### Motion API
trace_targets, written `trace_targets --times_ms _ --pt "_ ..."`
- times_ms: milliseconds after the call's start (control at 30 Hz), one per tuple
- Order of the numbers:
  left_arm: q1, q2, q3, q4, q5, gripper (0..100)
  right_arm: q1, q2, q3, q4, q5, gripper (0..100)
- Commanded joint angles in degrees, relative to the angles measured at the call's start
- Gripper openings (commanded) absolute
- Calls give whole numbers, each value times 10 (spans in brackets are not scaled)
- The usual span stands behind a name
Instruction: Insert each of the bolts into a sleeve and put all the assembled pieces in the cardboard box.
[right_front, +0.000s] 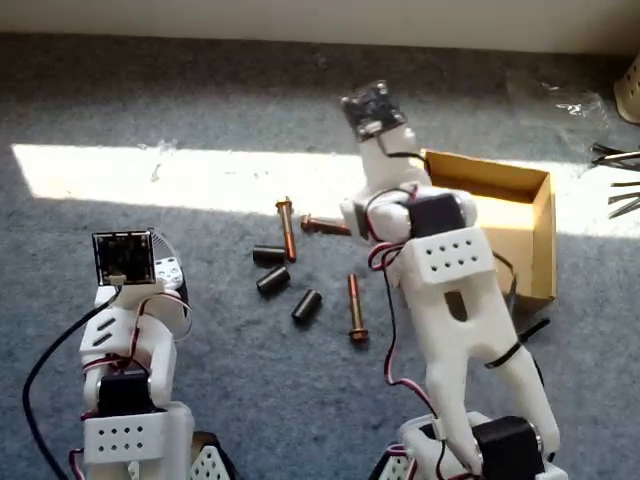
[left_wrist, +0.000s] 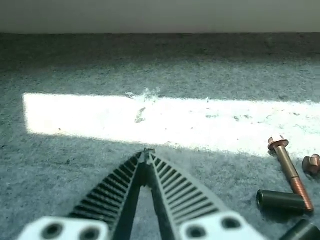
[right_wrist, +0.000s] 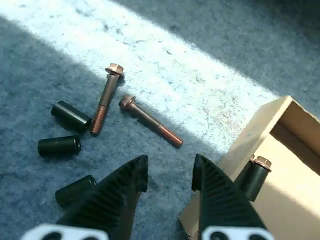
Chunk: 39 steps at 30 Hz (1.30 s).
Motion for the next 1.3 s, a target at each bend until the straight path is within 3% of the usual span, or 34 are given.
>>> trace_targets --times_ms 0,133,400,500,767,1033,1267 --pt "-24 -7 -6 -9 0 6 -53 -29 7 2 48 131" --pt "-44 -7 -6 -9 0 6 -76 -29 41 2 25 131" --pt "-49 -7 -6 -11 0 6 -126 -29 124 2 -300 132" --pt "-49 -7 -5 -11 0 6 -147 -29 146 2 -375 134" --pt "-49 -7 -5 -11 0 6 -203 -29 197 1 -431 134" --pt "-49 -7 -5 -11 0 6 -204 -28 220 -66 -618 134" --pt "-49 -7 -5 -11 0 6 -204 -27 284 -160 -636 135"
